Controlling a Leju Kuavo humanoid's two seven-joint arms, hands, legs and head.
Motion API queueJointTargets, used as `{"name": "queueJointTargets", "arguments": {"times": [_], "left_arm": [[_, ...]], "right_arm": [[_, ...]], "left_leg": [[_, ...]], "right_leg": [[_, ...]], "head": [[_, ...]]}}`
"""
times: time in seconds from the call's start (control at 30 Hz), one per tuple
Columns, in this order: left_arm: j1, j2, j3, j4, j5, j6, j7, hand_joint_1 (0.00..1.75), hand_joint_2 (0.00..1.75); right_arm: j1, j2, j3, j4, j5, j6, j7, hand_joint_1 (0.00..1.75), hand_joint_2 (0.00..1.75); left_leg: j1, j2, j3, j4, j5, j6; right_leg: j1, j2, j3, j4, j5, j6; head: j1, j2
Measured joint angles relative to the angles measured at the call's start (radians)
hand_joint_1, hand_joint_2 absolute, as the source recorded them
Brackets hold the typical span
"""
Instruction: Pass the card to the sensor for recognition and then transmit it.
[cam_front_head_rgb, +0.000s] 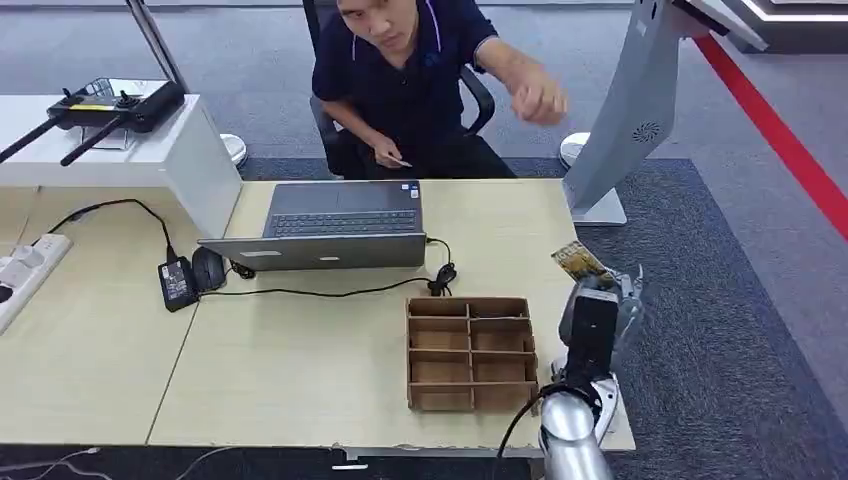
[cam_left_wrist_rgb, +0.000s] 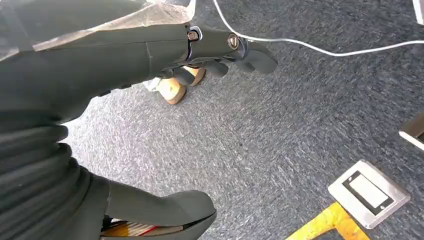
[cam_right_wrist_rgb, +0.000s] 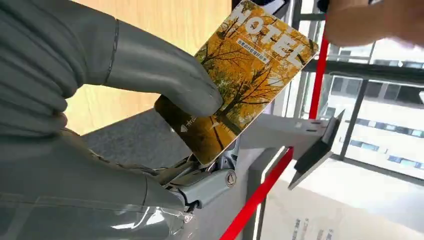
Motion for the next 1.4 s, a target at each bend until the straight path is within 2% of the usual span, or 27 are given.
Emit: {"name": "queueJointTargets", "arguments": {"times": [0.3,1.1,1.13,1.4], "left_arm": [[0.0,0.0,-0.014,0.0,-0.004,-0.003,-0.001,0.0,1.75],[-0.001,0.0,-0.022,0.0,-0.007,-0.005,-0.002,0.0,1.75],[-0.001,0.0,-0.022,0.0,-0.007,-0.005,-0.002,0.0,1.75],[-0.001,0.0,-0.023,0.0,-0.007,-0.005,-0.002,0.0,1.75]], "right_arm": [[-0.005,-0.002,0.054,0.0,-0.007,0.0,-0.001,1.75,1.75],[-0.004,-0.005,0.072,-0.02,-0.012,0.0,-0.001,1.75,1.75],[-0.004,-0.005,0.072,-0.021,-0.014,0.0,-0.001,0.03,1.75],[-0.005,-0.006,0.078,-0.024,-0.035,0.0,0.025,0.0,1.75]], "left_leg": [[0.0,0.0,0.0,0.0,0.0,0.0],[0.0,0.0,0.0,0.0,0.0,0.0],[0.0,0.0,0.0,0.0,0.0,0.0],[0.0,0.0,0.0,0.0,0.0,0.0]], "right_leg": [[0.0,0.0,0.0,0.0,0.0,0.0],[0.0,0.0,0.0,0.0,0.0,0.0],[0.0,0.0,0.0,0.0,0.0,0.0],[0.0,0.0,0.0,0.0,0.0,0.0]], "head": [[0.0,0.0],[0.0,0.0],[0.0,0.0],[0.0,0.0]]}}
